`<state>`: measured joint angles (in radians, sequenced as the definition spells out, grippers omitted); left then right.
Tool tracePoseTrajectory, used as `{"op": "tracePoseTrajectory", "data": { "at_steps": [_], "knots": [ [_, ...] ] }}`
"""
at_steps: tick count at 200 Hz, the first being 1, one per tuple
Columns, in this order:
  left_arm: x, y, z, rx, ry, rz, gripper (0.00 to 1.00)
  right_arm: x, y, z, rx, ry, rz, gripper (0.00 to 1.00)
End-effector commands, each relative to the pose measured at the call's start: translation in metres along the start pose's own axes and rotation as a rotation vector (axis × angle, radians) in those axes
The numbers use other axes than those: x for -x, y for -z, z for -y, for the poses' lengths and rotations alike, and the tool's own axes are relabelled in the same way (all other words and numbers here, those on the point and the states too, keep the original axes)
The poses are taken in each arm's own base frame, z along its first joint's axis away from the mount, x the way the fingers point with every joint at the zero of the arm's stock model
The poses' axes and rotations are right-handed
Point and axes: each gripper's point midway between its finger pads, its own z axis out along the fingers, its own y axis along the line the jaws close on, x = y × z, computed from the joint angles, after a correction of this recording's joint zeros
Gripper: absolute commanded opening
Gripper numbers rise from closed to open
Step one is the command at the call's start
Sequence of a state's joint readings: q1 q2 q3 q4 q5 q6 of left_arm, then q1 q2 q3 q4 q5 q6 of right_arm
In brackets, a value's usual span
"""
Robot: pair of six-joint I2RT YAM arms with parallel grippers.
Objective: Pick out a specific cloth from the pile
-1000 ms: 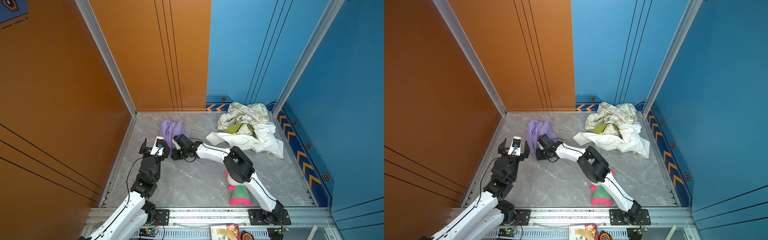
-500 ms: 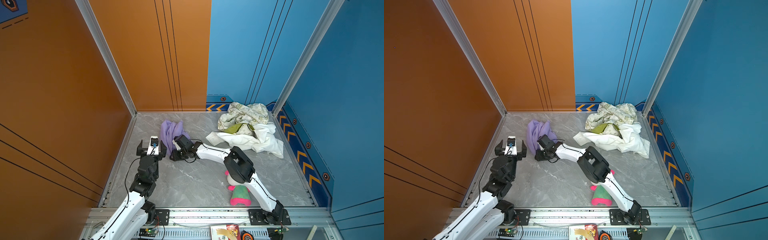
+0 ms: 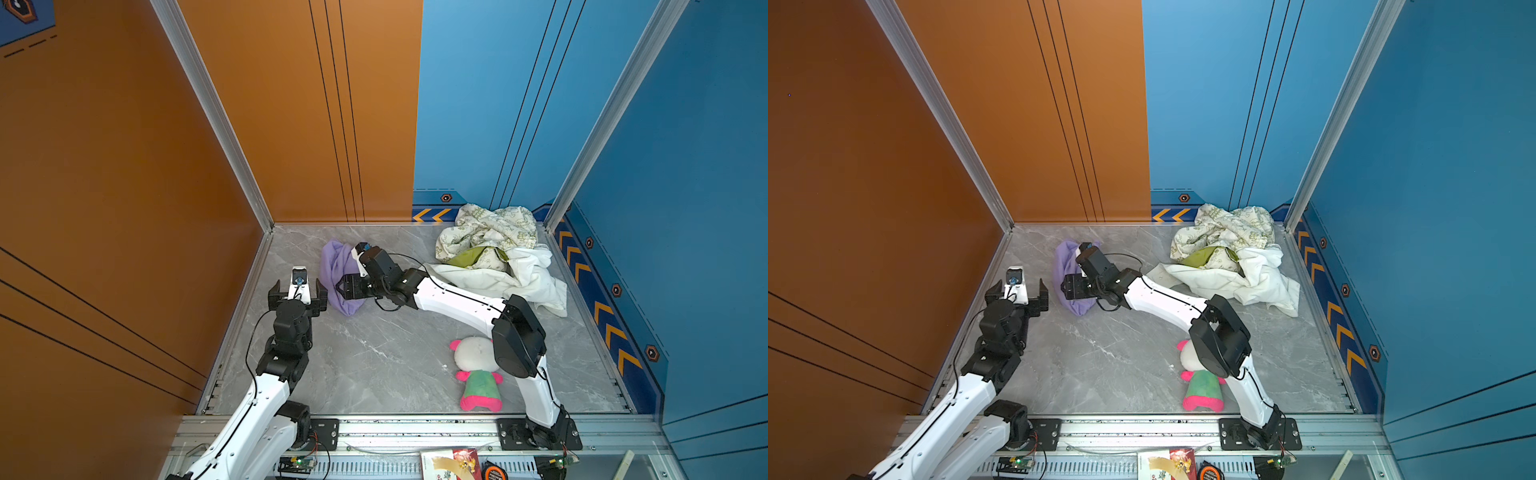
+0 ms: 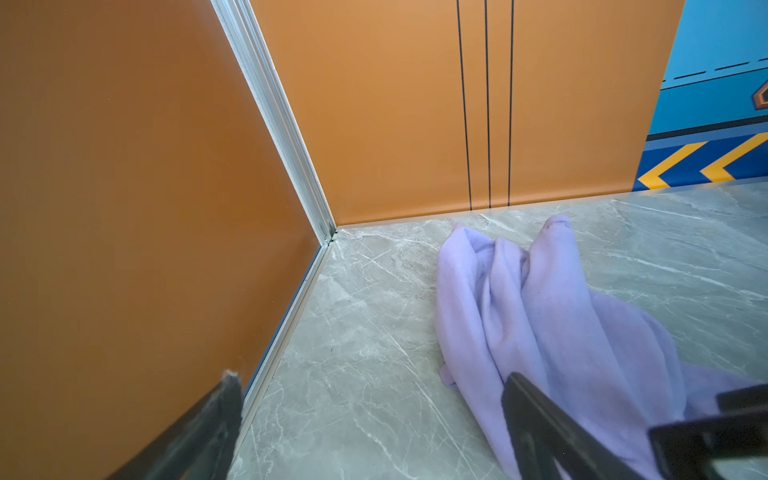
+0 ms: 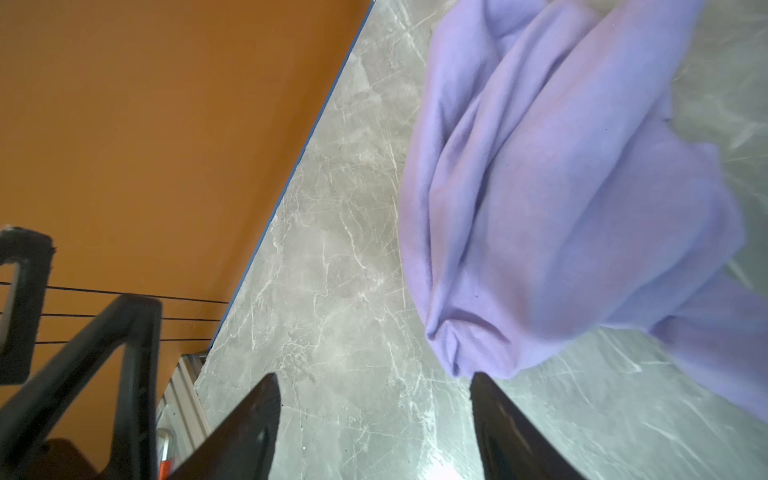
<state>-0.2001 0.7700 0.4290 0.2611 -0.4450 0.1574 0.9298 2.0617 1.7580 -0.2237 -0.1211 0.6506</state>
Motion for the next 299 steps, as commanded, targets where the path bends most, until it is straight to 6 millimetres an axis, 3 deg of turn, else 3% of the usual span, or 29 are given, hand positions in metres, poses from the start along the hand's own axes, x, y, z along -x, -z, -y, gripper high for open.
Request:
{"op": "tracePoseTrajectory", "data": {
  "at_steps": [1,40,87,107,133,176,223,263,299],
  "knots": [
    [0.005,-0.005,0.013,-0.086,0.037,-0.017,0.98,0.033,0.031,0.009,-0.070,0.026,0.150,0.76],
    [-0.010,-0.019,0.044,-0.247,0.068,-0.128,0.98,0.073,0.085,0.023,-0.126,0.052,0.318,0.79],
    [-0.029,-0.033,0.073,-0.380,0.119,-0.245,1.00,0.088,0.127,0.055,-0.181,0.032,0.400,0.81],
    [-0.038,-0.040,0.082,-0.405,0.140,-0.292,0.84,0.089,0.139,0.069,-0.187,0.007,0.431,0.82],
    [-0.054,-0.049,0.092,-0.416,0.171,-0.385,0.73,0.088,0.150,0.083,-0.195,-0.016,0.440,0.83],
    [-0.089,-0.058,0.110,-0.420,0.174,-0.566,0.66,0.085,0.166,0.099,-0.213,-0.026,0.459,0.85],
    [-0.112,-0.055,0.133,-0.462,0.145,-0.696,0.61,0.079,0.172,0.108,-0.221,-0.040,0.461,0.86],
    [-0.136,-0.052,0.130,-0.429,0.110,-0.838,0.53,0.075,0.169,0.109,-0.205,-0.057,0.447,0.86],
    [-0.160,-0.054,0.118,-0.361,0.056,-0.960,0.28,0.081,0.174,0.122,-0.225,-0.077,0.461,0.86]
  ]
}}
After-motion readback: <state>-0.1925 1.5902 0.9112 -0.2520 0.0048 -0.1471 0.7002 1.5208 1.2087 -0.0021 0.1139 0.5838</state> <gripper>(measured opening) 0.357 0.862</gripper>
